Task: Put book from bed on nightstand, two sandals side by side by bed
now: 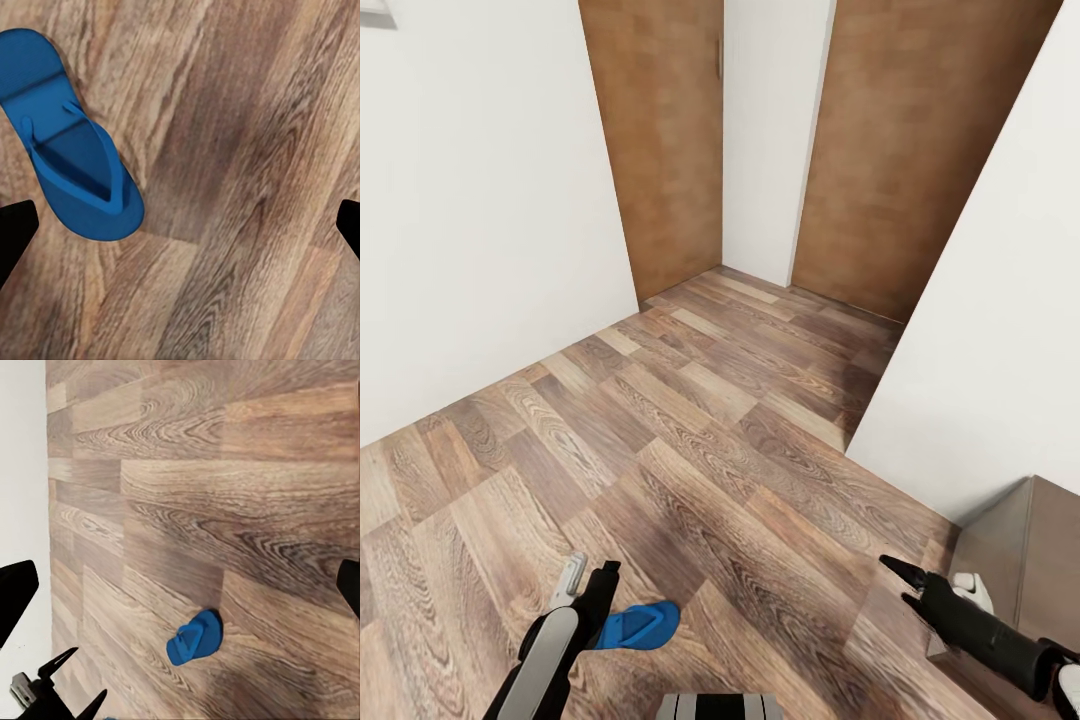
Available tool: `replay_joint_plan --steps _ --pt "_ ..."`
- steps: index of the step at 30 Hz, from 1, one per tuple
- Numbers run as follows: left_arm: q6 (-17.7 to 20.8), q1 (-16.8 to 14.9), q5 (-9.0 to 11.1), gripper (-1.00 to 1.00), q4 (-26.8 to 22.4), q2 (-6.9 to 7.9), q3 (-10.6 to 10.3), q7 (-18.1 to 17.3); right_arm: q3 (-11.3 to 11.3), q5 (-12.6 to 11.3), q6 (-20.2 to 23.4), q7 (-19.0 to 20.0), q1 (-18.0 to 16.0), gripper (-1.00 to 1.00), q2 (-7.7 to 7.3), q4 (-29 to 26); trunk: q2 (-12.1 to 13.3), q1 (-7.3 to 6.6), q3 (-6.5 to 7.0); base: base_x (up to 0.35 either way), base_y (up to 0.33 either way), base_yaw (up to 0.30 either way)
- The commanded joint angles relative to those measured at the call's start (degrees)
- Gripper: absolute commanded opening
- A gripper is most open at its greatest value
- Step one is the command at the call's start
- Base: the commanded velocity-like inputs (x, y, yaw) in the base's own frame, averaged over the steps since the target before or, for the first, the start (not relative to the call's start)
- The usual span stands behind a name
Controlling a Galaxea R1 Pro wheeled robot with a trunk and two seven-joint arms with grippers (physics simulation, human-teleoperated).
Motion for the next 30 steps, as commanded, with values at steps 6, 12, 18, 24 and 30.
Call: replay_joint_plan --steps 6,12,18,24,30 --pt "0.3 0.0 0.2 1.0 -0.1 -0.13 0.1 0.2 0.2 0.3 -20.0 0.2 -0.3 1.0 2.83 -0.3 0.0 -0.01 -0.04 0.0 0.0 0.0" --pt "0.3 0.0 0.1 1.0 -0.1 -0.14 0.1 0.2 0.2 0.1 -24.8 0.4 -0.4 1.0 3.39 -0.3 0.0 -0.01 -0.04 0.0 0.0 0.0" --pt "0.3 0.0 0.1 1.0 -0.1 -0.14 0.1 0.2 0.2 0.0 -24.8 0.8 -0.4 1.0 3.38 -0.3 -0.1 0.09 -0.93 0.0 0.0 0.0" --pt "0.3 0.0 0.1 1.0 -0.1 -0.14 0.1 0.2 0.2 -2.5 -23.9 0.9 -0.4 1.0 3.29 -0.3 -0.2 0.25 -2.26 0.0 0.0 0.0" --pt "0.3 0.0 0.1 1.0 -0.1 -0.14 0.1 0.2 0.2 -11.3 -22.9 0.8 -0.4 1.0 3.26 -0.3 -0.2 0.4 -3.59 0.0 0.0 0.0"
